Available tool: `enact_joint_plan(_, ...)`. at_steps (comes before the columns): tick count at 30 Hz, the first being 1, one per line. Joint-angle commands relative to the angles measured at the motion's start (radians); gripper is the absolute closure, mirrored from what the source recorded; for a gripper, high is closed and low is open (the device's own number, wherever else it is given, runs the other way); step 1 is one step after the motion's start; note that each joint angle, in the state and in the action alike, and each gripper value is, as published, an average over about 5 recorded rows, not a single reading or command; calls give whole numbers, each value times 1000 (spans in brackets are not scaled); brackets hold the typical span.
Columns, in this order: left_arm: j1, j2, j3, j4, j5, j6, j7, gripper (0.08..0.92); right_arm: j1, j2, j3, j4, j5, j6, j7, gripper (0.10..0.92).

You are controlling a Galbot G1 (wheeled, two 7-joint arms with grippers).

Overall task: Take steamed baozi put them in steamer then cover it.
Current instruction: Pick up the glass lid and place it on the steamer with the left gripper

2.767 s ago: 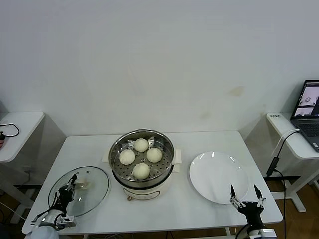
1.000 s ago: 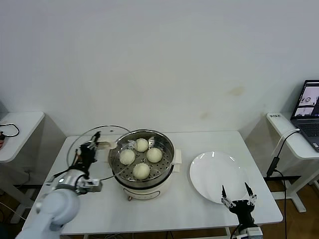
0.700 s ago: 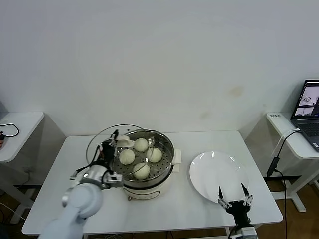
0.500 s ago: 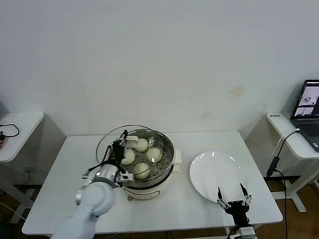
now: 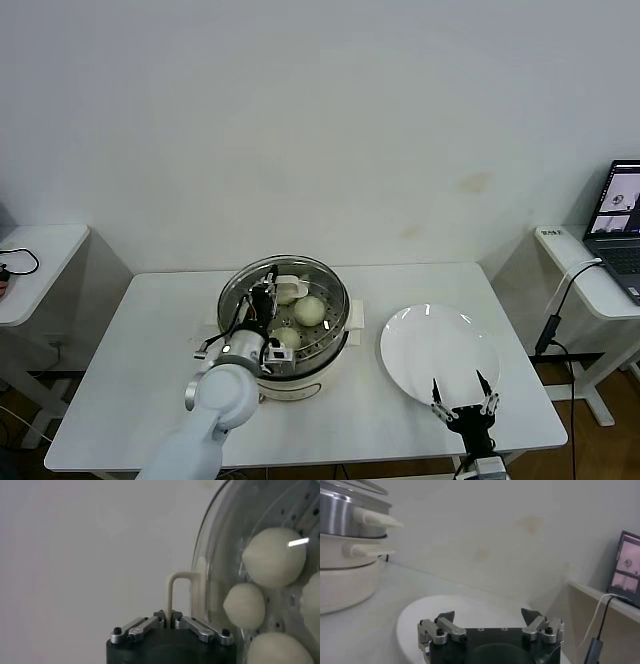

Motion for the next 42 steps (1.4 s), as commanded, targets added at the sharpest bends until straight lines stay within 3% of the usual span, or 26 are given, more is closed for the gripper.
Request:
enact_joint_plan(1,7,-36,10,15,30,-6,-3,850,0,1,-3,-4,-7,3,1,203)
enact_joint_plan(25,43,-45,-14,4,44,-40,-23,846,-6,-2,-9,-9,-10,7,1,203)
enact_joint_plan(33,104,-21,-26,-78,37,-50,-25,656,-8,-3,-14,-7,-12,5,1,202)
enact_joint_plan(42,285,28,-70,-283,14,-119,-93,396,-24,-19,-17,4,-8,6,1,203)
